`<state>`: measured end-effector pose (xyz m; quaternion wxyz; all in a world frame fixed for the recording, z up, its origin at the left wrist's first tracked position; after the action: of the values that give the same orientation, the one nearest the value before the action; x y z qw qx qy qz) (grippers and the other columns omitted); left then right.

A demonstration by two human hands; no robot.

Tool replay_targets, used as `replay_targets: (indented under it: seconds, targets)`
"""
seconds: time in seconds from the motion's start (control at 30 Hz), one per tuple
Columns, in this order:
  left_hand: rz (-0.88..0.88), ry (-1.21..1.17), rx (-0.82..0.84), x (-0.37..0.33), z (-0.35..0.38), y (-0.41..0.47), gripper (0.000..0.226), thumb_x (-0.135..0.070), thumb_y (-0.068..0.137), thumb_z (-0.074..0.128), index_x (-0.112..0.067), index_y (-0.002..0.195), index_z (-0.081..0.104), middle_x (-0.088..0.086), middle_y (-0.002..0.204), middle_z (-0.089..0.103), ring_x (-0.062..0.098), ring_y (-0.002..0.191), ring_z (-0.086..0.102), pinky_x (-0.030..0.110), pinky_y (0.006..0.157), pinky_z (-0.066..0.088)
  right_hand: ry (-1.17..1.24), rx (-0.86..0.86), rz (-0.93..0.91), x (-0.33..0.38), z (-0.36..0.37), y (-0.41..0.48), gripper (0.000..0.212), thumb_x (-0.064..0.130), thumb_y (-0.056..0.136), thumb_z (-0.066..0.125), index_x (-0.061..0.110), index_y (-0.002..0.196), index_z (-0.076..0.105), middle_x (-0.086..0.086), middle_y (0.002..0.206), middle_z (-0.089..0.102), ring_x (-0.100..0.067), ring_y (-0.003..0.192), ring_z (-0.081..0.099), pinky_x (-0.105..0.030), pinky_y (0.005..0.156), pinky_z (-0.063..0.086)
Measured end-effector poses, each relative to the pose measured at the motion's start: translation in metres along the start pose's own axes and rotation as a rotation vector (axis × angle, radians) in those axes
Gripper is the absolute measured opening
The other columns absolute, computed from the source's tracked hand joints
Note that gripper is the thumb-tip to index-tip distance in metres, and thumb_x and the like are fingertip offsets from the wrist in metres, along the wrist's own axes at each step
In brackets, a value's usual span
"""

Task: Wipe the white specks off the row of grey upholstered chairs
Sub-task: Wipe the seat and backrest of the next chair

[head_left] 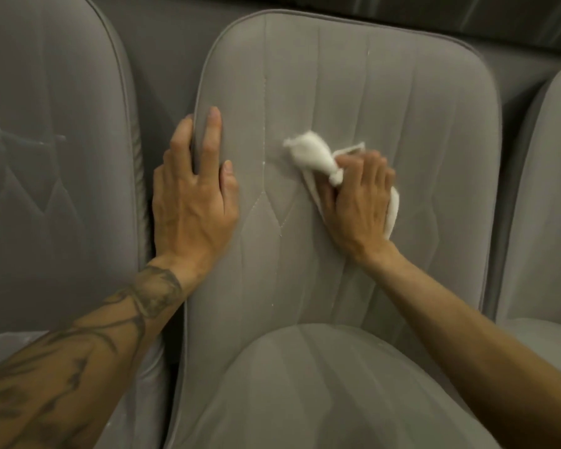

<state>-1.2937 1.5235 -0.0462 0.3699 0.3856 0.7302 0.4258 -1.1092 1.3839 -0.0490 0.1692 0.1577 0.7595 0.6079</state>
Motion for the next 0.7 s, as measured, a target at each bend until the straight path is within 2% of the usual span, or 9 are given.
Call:
replay_targets:
  seconds: [0.1, 0.2, 0.33, 0.4, 0.53, 0.63, 0.7]
  targets:
    - [0.007, 0.001, -0.004, 0.001, 0.001, 0.001, 0.057, -0.028, 0.107, 0.043, -0.013, 0.162, 0.034, 0.026, 0.154, 0.043, 0.046, 0.117, 0.056, 0.054, 0.087, 0.048, -0.1, -0.123, 0.122, -0.001, 0.009, 0.064, 0.027, 0.04, 0.102, 0.049, 0.014, 0.11, 0.049, -0.015, 0.098, 0.059, -0.03, 0.092, 0.045, -0.041, 0.079, 0.033]
    - [0.009, 0.001, -0.005, 0.002, 0.001, 0.0, 0.057, -0.028, 0.107, 0.042, -0.014, 0.162, 0.034, 0.025, 0.154, 0.043, 0.045, 0.118, 0.056, 0.054, 0.087, 0.047, -0.116, -0.173, 0.246, 0.01, 0.01, 0.072, 0.038, 0.042, 0.102, 0.048, 0.007, 0.103, 0.061, -0.015, 0.1, 0.061, -0.032, 0.091, 0.053, -0.042, 0.079, 0.037]
    - [0.003, -0.005, -0.008, 0.001, 0.0, 0.0, 0.057, -0.028, 0.107, 0.043, -0.014, 0.162, 0.034, 0.025, 0.154, 0.043, 0.045, 0.119, 0.055, 0.054, 0.089, 0.047, -0.032, -0.029, 0.11, 0.024, -0.003, 0.022, 0.031, 0.037, 0.099, 0.058, 0.007, 0.096, 0.063, -0.014, 0.098, 0.061, -0.033, 0.088, 0.053, -0.043, 0.076, 0.039]
    - [-0.002, -0.008, -0.009, 0.001, -0.001, 0.0, 0.057, -0.028, 0.107, 0.043, -0.014, 0.162, 0.034, 0.025, 0.155, 0.042, 0.045, 0.12, 0.054, 0.054, 0.09, 0.047, -0.029, 0.01, 0.094, 0.021, -0.005, 0.028, 0.035, 0.041, 0.099, 0.056, 0.007, 0.094, 0.063, -0.012, 0.096, 0.06, -0.031, 0.086, 0.052, -0.042, 0.076, 0.037]
    - [0.004, -0.009, -0.002, 0.002, -0.001, 0.0, 0.057, -0.028, 0.107, 0.043, -0.014, 0.162, 0.033, 0.025, 0.154, 0.043, 0.045, 0.119, 0.053, 0.054, 0.089, 0.047, -0.11, -0.067, 0.193, 0.014, 0.003, 0.07, 0.049, 0.053, 0.101, 0.046, 0.008, 0.098, 0.064, -0.012, 0.095, 0.059, -0.03, 0.086, 0.053, -0.042, 0.076, 0.037]
    - [0.01, -0.005, -0.012, 0.003, 0.0, 0.0, 0.057, -0.029, 0.107, 0.042, -0.013, 0.162, 0.034, 0.025, 0.153, 0.044, 0.044, 0.118, 0.054, 0.053, 0.087, 0.047, -0.108, -0.124, 0.231, 0.019, 0.006, 0.058, 0.04, 0.047, 0.101, 0.052, 0.009, 0.092, 0.062, -0.012, 0.094, 0.059, -0.031, 0.085, 0.053, -0.043, 0.074, 0.038]
    - [0.011, -0.006, -0.014, 0.004, 0.0, 0.0, 0.057, -0.028, 0.107, 0.043, -0.013, 0.161, 0.035, 0.025, 0.153, 0.044, 0.044, 0.119, 0.054, 0.054, 0.087, 0.047, -0.076, -0.087, 0.191, 0.024, 0.005, 0.029, 0.034, 0.041, 0.1, 0.057, 0.009, 0.089, 0.061, -0.012, 0.093, 0.058, -0.032, 0.084, 0.053, -0.043, 0.073, 0.038]
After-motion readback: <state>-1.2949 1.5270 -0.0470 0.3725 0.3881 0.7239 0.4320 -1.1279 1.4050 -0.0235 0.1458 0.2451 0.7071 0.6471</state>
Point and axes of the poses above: each hand's wrist, its own y-axis towards the middle knuckle, its own z-axis out of the palm, x = y × z, the point moved 2 cm from there along y, towards the middle knuckle
